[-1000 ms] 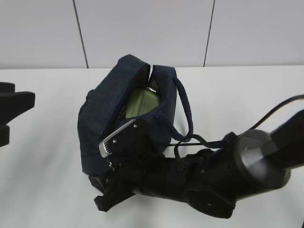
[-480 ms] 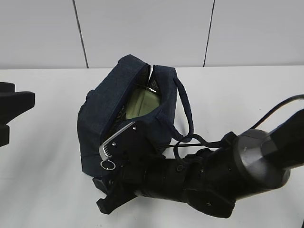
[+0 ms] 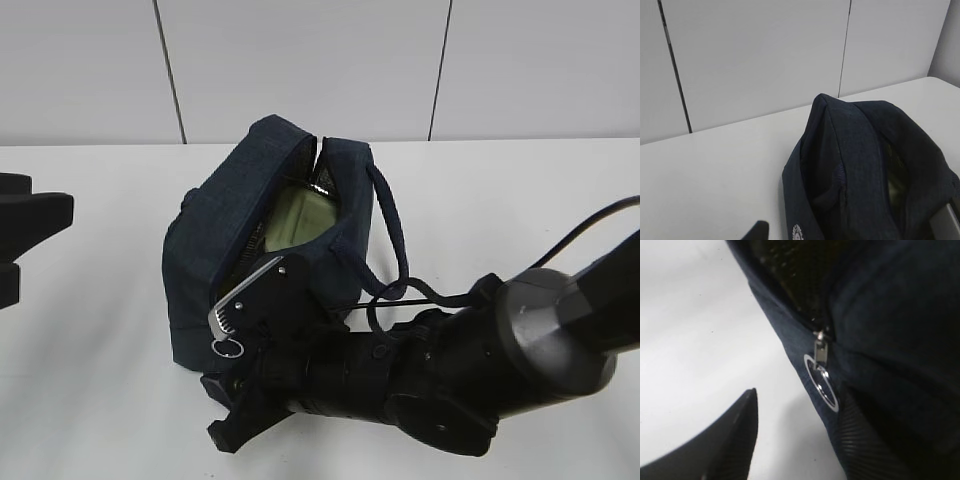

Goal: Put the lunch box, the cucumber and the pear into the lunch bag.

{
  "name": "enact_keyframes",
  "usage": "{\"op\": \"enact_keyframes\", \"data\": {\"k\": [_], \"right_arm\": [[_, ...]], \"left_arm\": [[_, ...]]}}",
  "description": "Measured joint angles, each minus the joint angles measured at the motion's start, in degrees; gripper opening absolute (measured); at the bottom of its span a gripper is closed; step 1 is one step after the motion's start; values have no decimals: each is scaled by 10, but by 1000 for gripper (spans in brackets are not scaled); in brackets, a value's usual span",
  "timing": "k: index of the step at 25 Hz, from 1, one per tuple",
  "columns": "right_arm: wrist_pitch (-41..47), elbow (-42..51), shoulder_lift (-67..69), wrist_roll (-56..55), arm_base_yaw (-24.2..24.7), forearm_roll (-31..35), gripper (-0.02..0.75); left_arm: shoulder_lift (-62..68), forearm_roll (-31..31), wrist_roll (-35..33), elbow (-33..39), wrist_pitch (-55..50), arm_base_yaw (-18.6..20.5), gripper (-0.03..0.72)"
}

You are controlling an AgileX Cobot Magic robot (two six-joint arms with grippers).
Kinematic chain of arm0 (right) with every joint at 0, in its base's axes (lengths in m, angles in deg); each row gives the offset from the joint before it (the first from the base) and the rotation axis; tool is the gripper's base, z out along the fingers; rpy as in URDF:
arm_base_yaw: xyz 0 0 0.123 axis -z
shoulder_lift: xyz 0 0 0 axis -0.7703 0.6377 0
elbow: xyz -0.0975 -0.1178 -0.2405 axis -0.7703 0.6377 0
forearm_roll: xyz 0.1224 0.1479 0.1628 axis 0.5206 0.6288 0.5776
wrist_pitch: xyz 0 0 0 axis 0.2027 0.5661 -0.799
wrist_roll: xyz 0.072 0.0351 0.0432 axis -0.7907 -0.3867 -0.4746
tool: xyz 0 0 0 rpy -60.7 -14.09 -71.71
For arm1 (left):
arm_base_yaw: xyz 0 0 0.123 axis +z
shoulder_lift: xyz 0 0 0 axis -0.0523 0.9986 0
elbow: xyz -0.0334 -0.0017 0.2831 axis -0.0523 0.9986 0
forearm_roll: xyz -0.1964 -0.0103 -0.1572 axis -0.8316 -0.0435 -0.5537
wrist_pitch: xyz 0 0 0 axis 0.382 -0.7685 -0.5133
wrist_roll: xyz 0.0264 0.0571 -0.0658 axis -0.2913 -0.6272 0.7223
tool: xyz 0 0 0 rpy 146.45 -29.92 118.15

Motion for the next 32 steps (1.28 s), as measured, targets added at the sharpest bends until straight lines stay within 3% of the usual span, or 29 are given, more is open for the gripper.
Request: {"op": "enact_keyframes", "data": {"k": [14, 24, 32], "right_arm": [[10, 0, -9, 1, 0, 2, 349], [12, 0, -9, 13, 0, 2, 35], [12, 0, -9, 23, 0, 2, 0]], "left_arm": [[0, 0, 0, 0, 0, 0, 270], [0, 0, 0, 0, 0, 0, 270], [0, 0, 0, 0, 0, 0, 270]]}}
